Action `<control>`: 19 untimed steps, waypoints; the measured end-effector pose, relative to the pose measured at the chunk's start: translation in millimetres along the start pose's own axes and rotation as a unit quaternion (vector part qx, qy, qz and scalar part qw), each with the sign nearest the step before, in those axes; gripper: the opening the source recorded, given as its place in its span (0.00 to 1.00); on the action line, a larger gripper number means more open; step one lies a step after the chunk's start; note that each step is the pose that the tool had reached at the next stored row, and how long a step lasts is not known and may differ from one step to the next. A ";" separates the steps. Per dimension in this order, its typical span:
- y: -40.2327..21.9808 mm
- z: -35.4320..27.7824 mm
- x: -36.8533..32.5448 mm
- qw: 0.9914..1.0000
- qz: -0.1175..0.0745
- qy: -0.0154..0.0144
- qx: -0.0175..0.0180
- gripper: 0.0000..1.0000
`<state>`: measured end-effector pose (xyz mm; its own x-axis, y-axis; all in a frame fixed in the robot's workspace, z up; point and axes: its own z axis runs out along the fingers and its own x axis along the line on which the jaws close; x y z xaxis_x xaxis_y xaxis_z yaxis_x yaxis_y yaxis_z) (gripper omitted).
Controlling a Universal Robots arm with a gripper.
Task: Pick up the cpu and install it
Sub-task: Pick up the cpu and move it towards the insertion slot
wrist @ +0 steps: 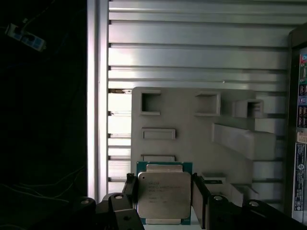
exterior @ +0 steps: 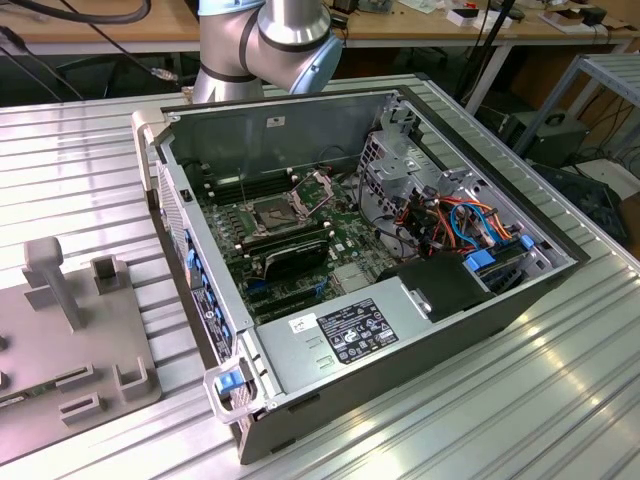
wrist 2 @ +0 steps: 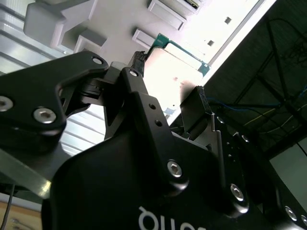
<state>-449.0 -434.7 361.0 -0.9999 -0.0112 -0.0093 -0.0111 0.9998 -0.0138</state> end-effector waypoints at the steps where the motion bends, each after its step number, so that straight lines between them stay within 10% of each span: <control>1: 0.0 -1.3 0.0 1.000 0.000 0.000 0.000 0.55; 19: -0.1 -10.5 0.0 1.000 0.000 0.000 0.000 0.55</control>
<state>-449.0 -434.7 371.5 -0.9999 -0.0112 -0.0093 -0.0111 0.9998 -0.0138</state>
